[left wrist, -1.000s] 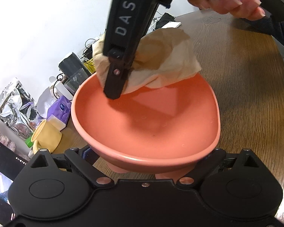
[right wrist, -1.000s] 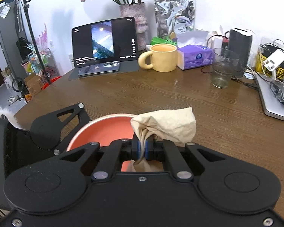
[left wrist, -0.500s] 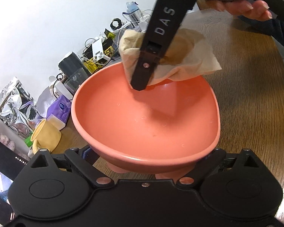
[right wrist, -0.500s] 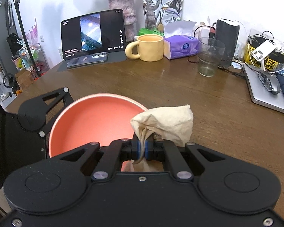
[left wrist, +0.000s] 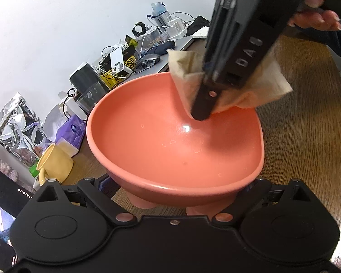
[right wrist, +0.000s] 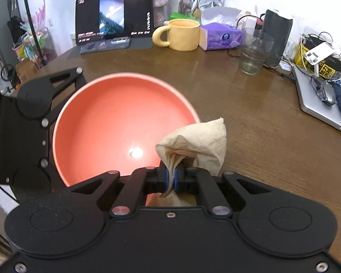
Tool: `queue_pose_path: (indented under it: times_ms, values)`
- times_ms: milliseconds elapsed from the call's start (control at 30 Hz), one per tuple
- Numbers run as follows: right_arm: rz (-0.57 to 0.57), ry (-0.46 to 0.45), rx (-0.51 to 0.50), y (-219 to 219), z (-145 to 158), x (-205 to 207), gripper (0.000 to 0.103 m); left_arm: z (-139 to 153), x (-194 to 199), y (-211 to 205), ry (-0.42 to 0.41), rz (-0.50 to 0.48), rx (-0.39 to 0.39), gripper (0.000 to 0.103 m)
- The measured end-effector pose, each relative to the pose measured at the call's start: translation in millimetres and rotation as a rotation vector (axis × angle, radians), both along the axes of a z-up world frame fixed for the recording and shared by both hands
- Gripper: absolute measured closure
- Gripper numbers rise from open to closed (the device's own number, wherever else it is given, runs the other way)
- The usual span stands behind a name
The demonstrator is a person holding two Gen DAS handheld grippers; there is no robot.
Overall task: Clean bowl
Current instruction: 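Push the cloth down into the bowl and rub with the right gripper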
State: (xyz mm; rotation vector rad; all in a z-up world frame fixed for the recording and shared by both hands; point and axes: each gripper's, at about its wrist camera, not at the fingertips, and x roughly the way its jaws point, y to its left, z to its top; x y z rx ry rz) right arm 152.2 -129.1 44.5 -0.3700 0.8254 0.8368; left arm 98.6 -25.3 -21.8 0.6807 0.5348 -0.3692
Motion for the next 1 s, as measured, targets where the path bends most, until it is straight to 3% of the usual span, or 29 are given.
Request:
queue_pose_path:
  times_ms: [400, 767, 1000]
  values:
    - [0.078, 0.067, -0.005, 9, -11, -18, 0.098, 4, -5, -2, 0.006, 0.006, -0.008, 0.008]
    - [0.125, 0.144, 0.077, 15, -9, -24, 0.098, 5, -5, -3, 0.010, 0.014, -0.008, 0.008]
    - [0.174, 0.136, 0.128, 24, -3, -23, 0.098, 8, -5, 0, 0.013, 0.010, -0.010, 0.008]
